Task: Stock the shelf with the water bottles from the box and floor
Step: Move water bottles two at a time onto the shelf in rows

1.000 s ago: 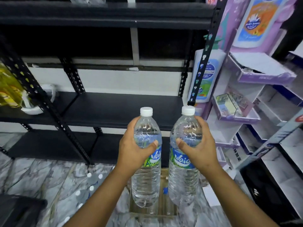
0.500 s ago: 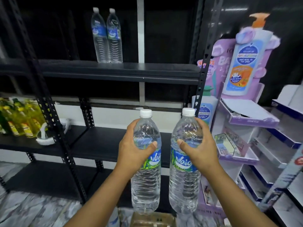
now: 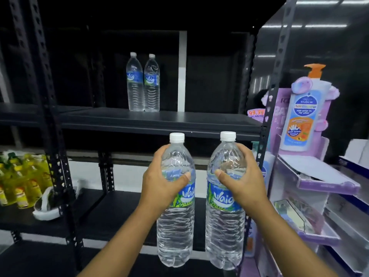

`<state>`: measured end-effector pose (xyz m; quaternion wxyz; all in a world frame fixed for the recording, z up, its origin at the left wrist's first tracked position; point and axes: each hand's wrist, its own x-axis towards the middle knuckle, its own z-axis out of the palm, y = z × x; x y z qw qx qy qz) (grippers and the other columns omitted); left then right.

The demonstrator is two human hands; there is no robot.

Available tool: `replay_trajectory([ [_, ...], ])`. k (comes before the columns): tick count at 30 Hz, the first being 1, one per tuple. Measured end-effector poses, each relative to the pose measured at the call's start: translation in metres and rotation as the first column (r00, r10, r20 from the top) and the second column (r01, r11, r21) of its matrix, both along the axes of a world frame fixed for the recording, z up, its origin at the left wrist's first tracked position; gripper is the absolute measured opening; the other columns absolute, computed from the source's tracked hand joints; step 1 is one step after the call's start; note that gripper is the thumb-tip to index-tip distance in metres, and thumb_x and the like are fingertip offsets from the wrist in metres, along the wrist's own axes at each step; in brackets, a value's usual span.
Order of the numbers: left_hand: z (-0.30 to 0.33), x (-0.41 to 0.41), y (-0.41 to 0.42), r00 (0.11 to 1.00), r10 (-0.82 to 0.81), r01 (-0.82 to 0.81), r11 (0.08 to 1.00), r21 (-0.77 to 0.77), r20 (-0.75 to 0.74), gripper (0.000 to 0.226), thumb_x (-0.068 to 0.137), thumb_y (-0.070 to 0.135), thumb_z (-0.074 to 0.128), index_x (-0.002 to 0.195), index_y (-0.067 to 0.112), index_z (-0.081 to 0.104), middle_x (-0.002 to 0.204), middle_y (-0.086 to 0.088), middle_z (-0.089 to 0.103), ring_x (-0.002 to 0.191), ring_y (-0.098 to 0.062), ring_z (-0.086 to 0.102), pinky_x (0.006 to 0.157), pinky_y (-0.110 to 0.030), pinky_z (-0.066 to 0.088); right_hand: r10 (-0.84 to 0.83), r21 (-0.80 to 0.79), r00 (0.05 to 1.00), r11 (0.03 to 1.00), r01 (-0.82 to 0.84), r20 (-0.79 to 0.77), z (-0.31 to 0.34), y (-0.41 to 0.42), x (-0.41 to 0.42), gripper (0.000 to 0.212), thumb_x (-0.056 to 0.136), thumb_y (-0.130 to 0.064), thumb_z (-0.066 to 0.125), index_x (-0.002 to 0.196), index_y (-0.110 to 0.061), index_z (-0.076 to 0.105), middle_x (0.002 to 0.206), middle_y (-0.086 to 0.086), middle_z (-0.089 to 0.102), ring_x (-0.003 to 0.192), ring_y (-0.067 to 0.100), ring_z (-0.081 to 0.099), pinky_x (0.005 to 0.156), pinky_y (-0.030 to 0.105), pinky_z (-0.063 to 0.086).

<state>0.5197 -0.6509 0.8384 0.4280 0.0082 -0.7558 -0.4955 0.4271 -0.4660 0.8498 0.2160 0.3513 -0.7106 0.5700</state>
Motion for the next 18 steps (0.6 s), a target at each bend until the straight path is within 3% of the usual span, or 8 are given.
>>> replay_trajectory([
  [6,0.035,-0.025,-0.068,0.998,-0.010,0.006,0.998,-0.067,-0.066,0.071,0.072,0.021,0.083,0.115,0.057,0.041,0.110,0.019,0.062,0.096,0.006,0.061,0.075,-0.007,0.048,0.022,-0.090,1.000,0.996,-0.023,-0.020,0.035,-0.068,-0.012,0.061,0.067,-0.031,0.077,0.113,-0.051,0.042,0.107,-0.024,0.058,0.093,-0.015,0.058,0.074,0.000,0.041],
  [10,0.059,-0.036,-0.100,0.995,-0.012,0.001,0.994,-0.107,-0.102,0.070,0.072,0.014,0.082,0.114,0.052,0.041,0.102,0.025,0.059,0.091,0.017,0.057,0.070,-0.001,0.043,0.019,-0.135,0.997,0.990,-0.029,-0.074,0.061,-0.103,-0.018,0.059,0.065,-0.030,0.074,0.112,-0.049,0.043,0.100,-0.024,0.059,0.089,-0.017,0.058,0.072,-0.001,0.039],
  [14,0.081,-0.044,-0.126,0.991,-0.011,-0.004,0.993,-0.119,-0.131,0.069,0.073,0.020,0.081,0.124,0.045,0.042,0.108,0.026,0.058,0.097,0.019,0.055,0.080,-0.007,0.044,0.053,-0.166,0.992,0.983,-0.071,-0.114,0.083,-0.129,-0.029,0.061,0.065,-0.026,0.074,0.118,-0.040,0.046,0.101,-0.020,0.063,0.088,-0.011,0.061,0.073,0.001,0.041],
  [18,0.103,-0.050,-0.143,0.984,0.001,-0.027,0.990,-0.141,-0.176,0.067,0.076,0.018,0.080,0.120,0.048,0.040,0.106,0.029,0.055,0.095,0.023,0.052,0.076,0.001,0.040,0.057,-0.171,0.987,0.982,-0.083,-0.151,0.104,-0.149,-0.040,0.060,0.066,-0.027,0.075,0.118,-0.040,0.048,0.102,-0.017,0.064,0.089,-0.007,0.062,0.073,0.004,0.044],
])
